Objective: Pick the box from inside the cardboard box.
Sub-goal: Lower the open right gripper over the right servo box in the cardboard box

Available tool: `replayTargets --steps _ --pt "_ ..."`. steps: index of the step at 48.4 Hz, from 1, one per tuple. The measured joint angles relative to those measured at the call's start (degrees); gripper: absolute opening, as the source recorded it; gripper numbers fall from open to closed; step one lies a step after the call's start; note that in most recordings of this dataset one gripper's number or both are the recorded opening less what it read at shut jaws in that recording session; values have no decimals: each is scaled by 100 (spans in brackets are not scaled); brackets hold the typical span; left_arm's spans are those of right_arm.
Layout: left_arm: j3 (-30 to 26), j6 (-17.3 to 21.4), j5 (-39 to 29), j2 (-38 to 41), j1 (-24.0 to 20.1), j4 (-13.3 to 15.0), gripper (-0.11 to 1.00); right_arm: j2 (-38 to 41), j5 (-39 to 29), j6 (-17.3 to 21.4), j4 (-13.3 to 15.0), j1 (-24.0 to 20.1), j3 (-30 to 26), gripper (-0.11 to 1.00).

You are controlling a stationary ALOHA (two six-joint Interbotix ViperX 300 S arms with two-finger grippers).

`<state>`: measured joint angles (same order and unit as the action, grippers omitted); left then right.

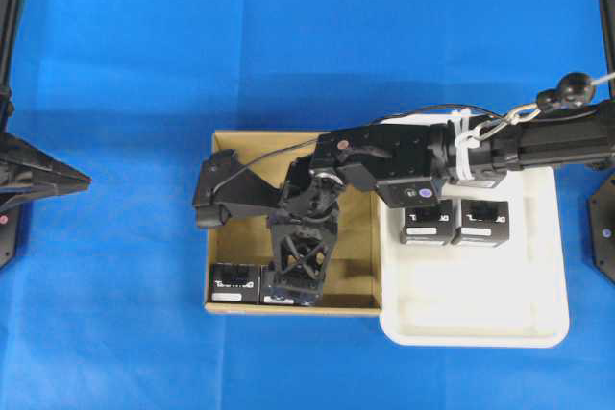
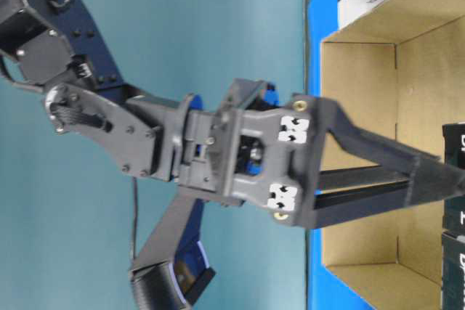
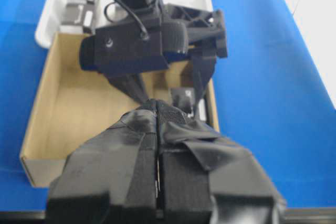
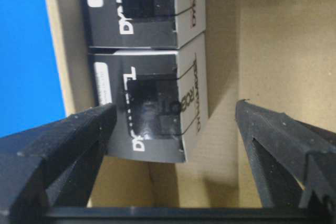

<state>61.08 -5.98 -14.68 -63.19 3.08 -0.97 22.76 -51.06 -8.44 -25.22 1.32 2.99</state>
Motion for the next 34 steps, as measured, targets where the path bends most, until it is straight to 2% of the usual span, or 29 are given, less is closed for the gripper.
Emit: replayTargets --steps 34 --pt "0 -18 -9 0 0 9 -6 105 70 9 -97 -44 26 100"
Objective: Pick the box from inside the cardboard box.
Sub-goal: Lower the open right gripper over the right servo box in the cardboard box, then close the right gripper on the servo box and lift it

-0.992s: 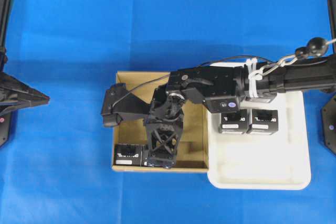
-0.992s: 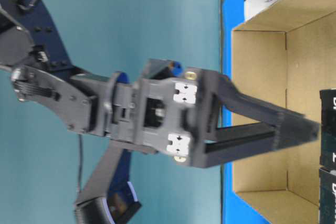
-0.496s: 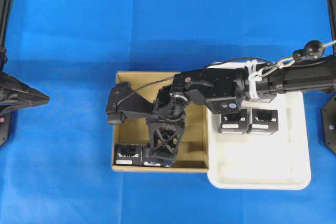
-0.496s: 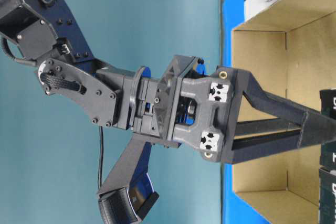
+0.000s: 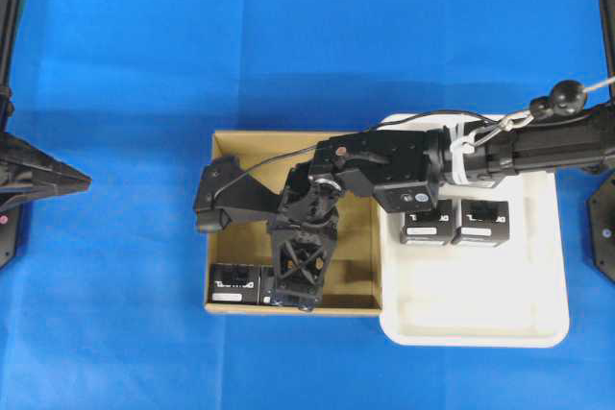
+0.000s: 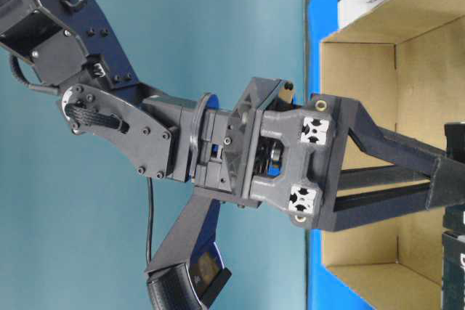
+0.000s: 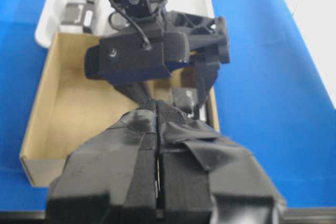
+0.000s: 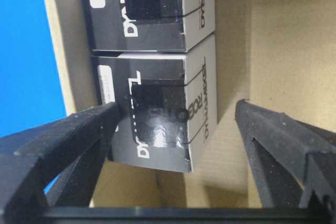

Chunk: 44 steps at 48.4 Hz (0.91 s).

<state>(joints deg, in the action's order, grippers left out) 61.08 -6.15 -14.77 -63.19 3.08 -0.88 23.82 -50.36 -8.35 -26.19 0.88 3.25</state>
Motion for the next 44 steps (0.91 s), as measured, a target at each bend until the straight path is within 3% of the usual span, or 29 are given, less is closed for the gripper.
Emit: replayTargets --steps 44 --pt "0 -167 0 18 0 0 -6 -97 53 -88 0 519 255 99"
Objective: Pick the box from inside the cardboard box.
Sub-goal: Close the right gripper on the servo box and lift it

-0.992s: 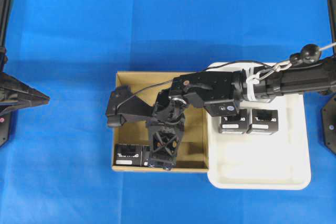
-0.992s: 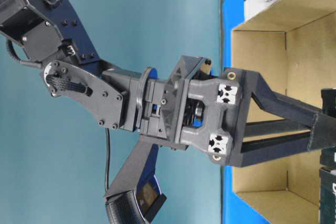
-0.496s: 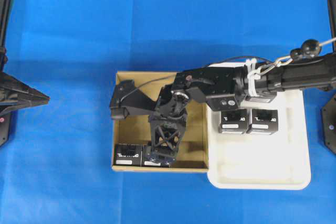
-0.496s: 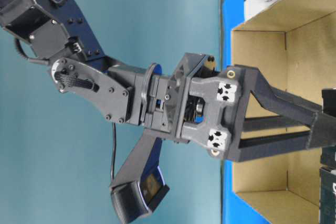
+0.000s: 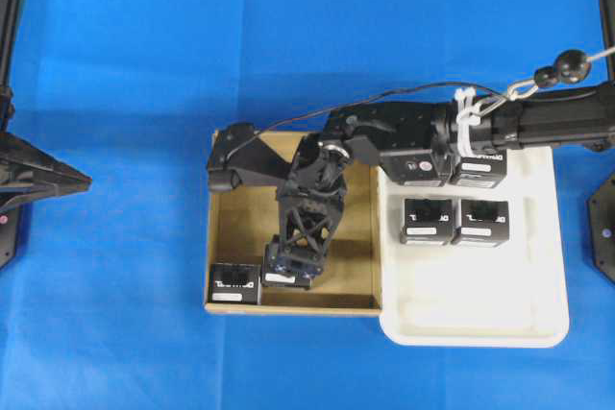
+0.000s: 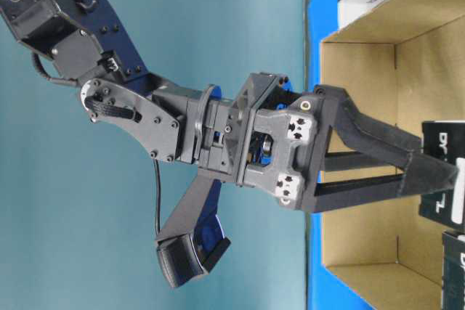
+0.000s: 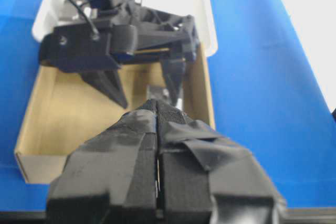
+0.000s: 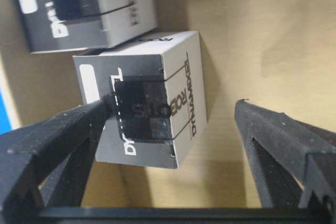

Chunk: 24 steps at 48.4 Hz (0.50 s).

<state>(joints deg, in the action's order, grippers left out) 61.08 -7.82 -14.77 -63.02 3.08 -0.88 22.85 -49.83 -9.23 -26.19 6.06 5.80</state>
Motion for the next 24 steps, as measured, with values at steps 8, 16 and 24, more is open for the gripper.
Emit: replayTargets --steps 8,16,24 --pt "9 0 9 0 0 0 -6 0 0 -88 0 114 0 99" --pt "0 0 0 0 0 0 -6 0 -18 -105 53 272 -35 99" --pt "0 -9 9 0 0 0 -6 0 -176 -123 281 439 -167 99"
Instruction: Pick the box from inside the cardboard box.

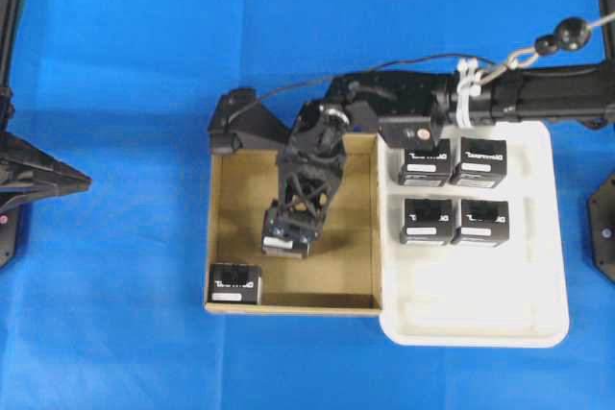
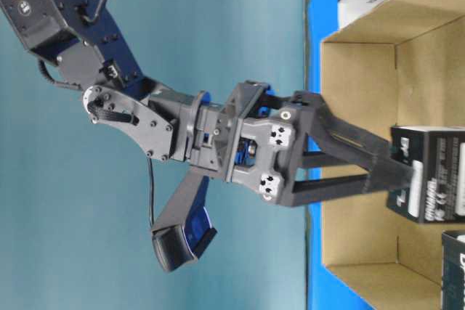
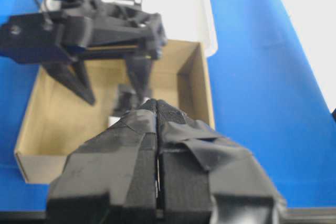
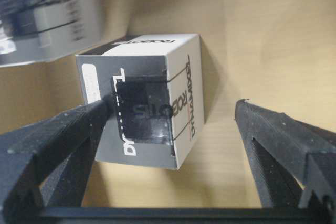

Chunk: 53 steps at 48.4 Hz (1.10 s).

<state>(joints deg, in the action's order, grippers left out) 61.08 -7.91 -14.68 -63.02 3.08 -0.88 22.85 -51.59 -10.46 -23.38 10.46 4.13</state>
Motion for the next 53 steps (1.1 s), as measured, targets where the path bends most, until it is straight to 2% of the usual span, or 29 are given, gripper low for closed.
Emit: replayTargets --steps 8,21,31,53 --pt "0 0 -9 0 0 0 -6 9 -193 -141 114 123 -53 99" --pt "0 -9 0 0 0 0 -6 35 -264 -387 132 246 -123 99" --pt "0 -9 0 0 0 0 -6 35 -264 -387 167 360 -132 99" --pt "-18 -9 0 0 0 -9 -6 -44 -334 -352 211 308 -255 99"
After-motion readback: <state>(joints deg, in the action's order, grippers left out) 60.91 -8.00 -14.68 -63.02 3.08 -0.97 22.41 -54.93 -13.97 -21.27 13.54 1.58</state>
